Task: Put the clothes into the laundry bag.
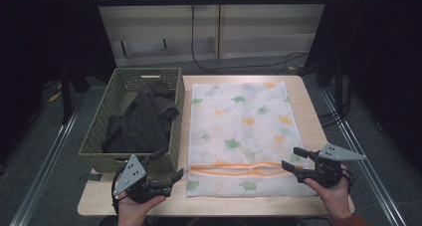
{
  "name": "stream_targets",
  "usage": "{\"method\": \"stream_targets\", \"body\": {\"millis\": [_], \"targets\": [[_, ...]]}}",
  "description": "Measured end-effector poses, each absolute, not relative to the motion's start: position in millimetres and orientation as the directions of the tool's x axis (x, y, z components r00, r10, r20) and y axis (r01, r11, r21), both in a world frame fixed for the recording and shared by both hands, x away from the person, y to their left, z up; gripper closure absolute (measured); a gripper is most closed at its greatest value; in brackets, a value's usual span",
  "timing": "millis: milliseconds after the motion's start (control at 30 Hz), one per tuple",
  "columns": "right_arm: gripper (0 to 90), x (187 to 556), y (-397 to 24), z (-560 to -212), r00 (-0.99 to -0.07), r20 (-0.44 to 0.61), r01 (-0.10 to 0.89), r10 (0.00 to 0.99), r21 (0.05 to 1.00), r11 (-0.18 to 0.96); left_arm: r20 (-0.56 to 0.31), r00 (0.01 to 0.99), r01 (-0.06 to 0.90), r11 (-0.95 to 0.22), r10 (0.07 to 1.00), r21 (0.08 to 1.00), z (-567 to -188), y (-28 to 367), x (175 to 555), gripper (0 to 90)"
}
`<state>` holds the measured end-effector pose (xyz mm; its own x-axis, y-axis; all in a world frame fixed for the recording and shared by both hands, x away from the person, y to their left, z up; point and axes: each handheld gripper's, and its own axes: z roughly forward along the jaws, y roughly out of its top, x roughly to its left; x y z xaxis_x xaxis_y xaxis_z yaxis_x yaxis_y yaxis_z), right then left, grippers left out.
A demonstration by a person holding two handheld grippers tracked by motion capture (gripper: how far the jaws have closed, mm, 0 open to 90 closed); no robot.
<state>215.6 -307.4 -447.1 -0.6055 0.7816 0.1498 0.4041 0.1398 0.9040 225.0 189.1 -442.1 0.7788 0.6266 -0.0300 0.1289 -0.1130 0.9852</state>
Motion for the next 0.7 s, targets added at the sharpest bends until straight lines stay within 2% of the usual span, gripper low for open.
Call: {"method": "stream_targets", "body": {"millis": [233, 533, 600, 633, 667, 700], "targets": [[29.1, 227.8, -302.0, -452.7, -0.638, 0.179, 0.448, 0.749, 0.878, 0.171, -0.031, 0.778, 0.145, -0.131, 0.627, 0.981, -445.1, 186.8, 227.2, 15.9], [29.4, 244.0, -287.2, -452.1, -0.65, 0.131, 0.445, 0.749, 0.865, 0.234, -0.036, 0.781, 0.15, -0.131, 0.623, 0.98, -444.6, 187.5, 225.5, 16.6], [30.6, 248.1, -283.0, -451.7, -0.641, 0.083, 0.435, 0.763, 0.858, 0.272, 0.001, 0.784, 0.139, -0.177, 0.621, 0.974, -443.7, 187.8, 225.0, 16.6], [30.1, 250.7, -281.0, -451.8, -0.636, 0.073, 0.444, 0.768, 0.849, 0.287, -0.015, 0.782, 0.142, -0.155, 0.623, 0.978, -444.2, 185.4, 223.9, 16.6], [30.9, 253.2, -279.7, -451.6, -0.642, 0.086, 0.46, 0.762, 0.838, 0.292, 0.009, 0.79, 0.133, -0.186, 0.613, 0.974, -443.8, 187.1, 223.9, 16.6], [32.9, 255.6, -278.3, -451.3, -0.645, 0.088, 0.463, 0.759, 0.835, 0.297, -0.01, 0.79, 0.143, -0.168, 0.612, 0.975, -444.4, 185.5, 222.8, 16.6]]}}
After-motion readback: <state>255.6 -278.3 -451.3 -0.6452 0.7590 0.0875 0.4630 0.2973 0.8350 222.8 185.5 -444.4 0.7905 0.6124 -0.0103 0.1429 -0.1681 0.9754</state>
